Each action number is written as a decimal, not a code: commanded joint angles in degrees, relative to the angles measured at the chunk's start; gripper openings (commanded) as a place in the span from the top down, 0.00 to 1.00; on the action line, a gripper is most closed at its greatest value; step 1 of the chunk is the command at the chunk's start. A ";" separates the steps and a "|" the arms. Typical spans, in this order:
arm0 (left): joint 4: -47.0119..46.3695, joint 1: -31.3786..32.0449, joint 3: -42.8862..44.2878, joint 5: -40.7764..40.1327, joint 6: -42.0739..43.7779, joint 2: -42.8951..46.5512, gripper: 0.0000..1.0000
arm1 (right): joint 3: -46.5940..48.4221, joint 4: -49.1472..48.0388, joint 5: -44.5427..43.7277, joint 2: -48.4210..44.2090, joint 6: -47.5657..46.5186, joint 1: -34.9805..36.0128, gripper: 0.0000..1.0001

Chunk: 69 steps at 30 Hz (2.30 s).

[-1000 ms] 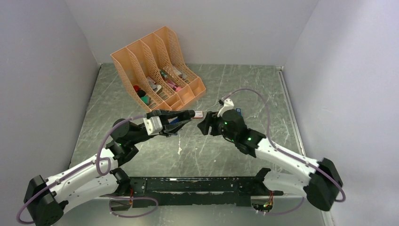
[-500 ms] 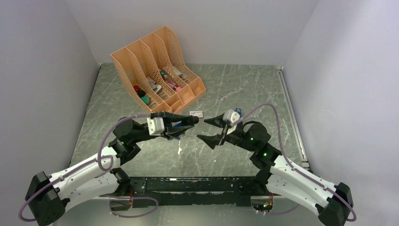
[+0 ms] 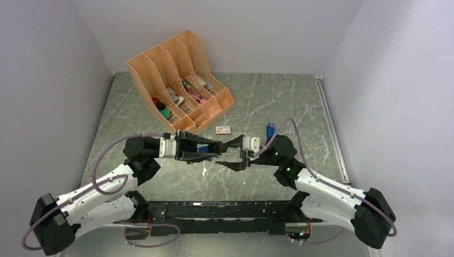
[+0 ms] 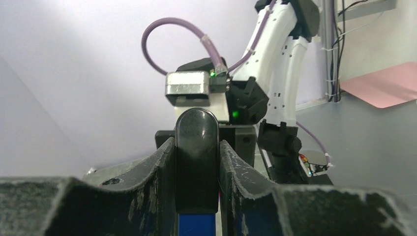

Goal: Load the staples into the stapler

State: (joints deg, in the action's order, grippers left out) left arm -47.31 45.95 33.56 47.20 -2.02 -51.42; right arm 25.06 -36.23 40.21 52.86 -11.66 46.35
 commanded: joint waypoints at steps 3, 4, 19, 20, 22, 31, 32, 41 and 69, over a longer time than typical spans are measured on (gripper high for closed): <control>-11.92 -0.24 2.82 5.12 -3.82 -1.27 0.93 | -0.10 -11.08 2.70 4.55 1.23 0.02 0.42; -12.31 -0.25 2.83 5.25 -4.06 -1.49 0.93 | -0.19 -12.53 2.95 5.33 2.06 0.02 0.42; -14.44 -0.24 3.61 4.04 -4.32 -3.47 0.93 | -0.58 -23.07 2.72 16.27 5.94 0.08 0.51; -14.64 -0.21 3.62 4.08 -4.39 -3.51 0.93 | -0.54 -23.09 2.38 16.87 5.94 0.08 0.52; -14.77 -0.21 3.66 4.08 -4.43 -3.63 0.93 | -0.45 -23.04 1.85 17.62 5.81 0.09 0.54; -15.29 -0.25 3.40 3.37 -4.56 -3.64 0.93 | -0.85 -24.25 1.54 19.18 5.87 0.06 0.63; -15.33 -0.25 3.31 3.30 -4.61 -3.63 0.93 | -0.81 -23.86 1.61 19.21 5.67 0.06 0.66; -12.79 -0.25 1.69 -2.61 -2.83 -0.80 0.69 | -3.56 -28.28 -0.29 18.31 12.15 -1.87 1.00; 12.04 -0.25 6.51 -27.34 8.26 7.50 0.32 | 7.78 25.01 -14.08 7.43 -3.79 -3.19 1.00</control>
State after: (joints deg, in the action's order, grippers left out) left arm -39.97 45.58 38.11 32.58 4.89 -45.23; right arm 27.62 -15.70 28.71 59.09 -12.10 43.44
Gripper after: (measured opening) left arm 0.662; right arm 0.180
